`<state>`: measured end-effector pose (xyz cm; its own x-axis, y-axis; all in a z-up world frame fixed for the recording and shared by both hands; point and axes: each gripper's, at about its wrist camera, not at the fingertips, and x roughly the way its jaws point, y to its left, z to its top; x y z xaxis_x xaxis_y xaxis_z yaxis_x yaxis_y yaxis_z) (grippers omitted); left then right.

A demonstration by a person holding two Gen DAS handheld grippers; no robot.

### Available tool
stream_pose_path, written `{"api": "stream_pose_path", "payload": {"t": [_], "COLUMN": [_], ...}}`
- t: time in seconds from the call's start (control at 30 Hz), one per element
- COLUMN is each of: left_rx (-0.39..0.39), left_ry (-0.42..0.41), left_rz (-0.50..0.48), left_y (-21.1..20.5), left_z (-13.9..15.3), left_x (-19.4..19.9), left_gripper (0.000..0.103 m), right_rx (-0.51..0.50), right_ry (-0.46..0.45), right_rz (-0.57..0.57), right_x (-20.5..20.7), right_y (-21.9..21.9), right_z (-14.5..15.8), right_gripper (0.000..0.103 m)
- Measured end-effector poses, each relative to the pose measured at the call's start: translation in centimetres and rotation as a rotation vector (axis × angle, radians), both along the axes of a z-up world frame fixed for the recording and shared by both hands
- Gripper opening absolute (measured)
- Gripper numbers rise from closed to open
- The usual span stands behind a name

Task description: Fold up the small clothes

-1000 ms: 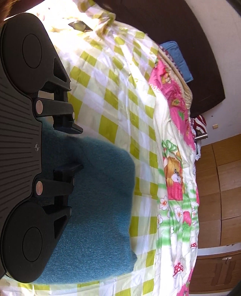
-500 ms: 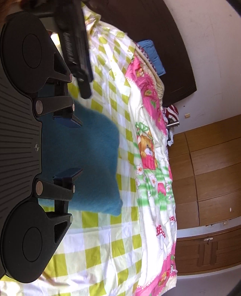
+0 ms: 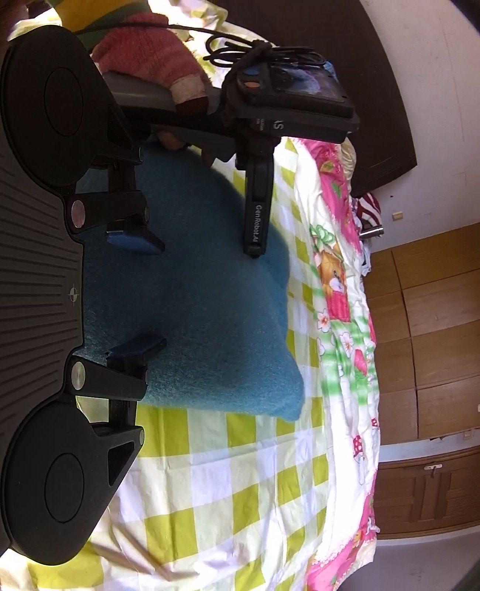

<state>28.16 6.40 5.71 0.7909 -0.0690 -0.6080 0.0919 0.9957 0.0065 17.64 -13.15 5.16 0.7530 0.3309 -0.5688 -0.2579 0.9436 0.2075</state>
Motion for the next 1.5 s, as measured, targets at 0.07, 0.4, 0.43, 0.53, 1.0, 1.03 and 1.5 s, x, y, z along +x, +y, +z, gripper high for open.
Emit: {"api": "stream_pose_path", "payload": {"t": [0.07, 0.4, 0.43, 0.53, 1.0, 1.03, 1.5], "left_rx": [-0.015, 0.056, 0.041, 0.055, 0.075, 0.078, 0.041], "left_ry": [-0.013, 0.025, 0.029, 0.037, 0.171, 0.176, 0.189], "left_rz": [0.003, 0.047, 0.056, 0.072, 0.013, 0.010, -0.016], "left_y": [0.2, 0.8, 1.0, 0.7, -2.4, -2.5, -3.3], "left_z": [1.5, 2.2, 2.8, 3.8, 0.1, -0.1, -1.2], "left_x": [-0.9, -8.3, -9.0, -11.5, -21.8, -22.2, -24.5], "left_gripper": [0.090, 0.090, 0.090, 0.090, 0.090, 0.090, 0.091], "right_rx": [-0.026, 0.003, 0.011, 0.026, 0.012, 0.007, -0.031], "right_ry": [-0.062, 0.009, -0.004, -0.008, 0.041, 0.046, 0.076], "right_rz": [-0.013, -0.111, -0.111, -0.124, -0.164, -0.163, -0.159], "right_x": [-1.4, -4.2, -4.9, -6.2, -11.0, -11.2, -12.6], "right_y": [-0.2, -1.2, -1.3, -1.6, -1.7, -1.7, -1.3], "right_z": [0.9, 0.0, 0.3, 0.4, -2.0, -2.2, -3.6], "right_gripper": [0.048, 0.049, 0.049, 0.049, 0.049, 0.049, 0.051]}}
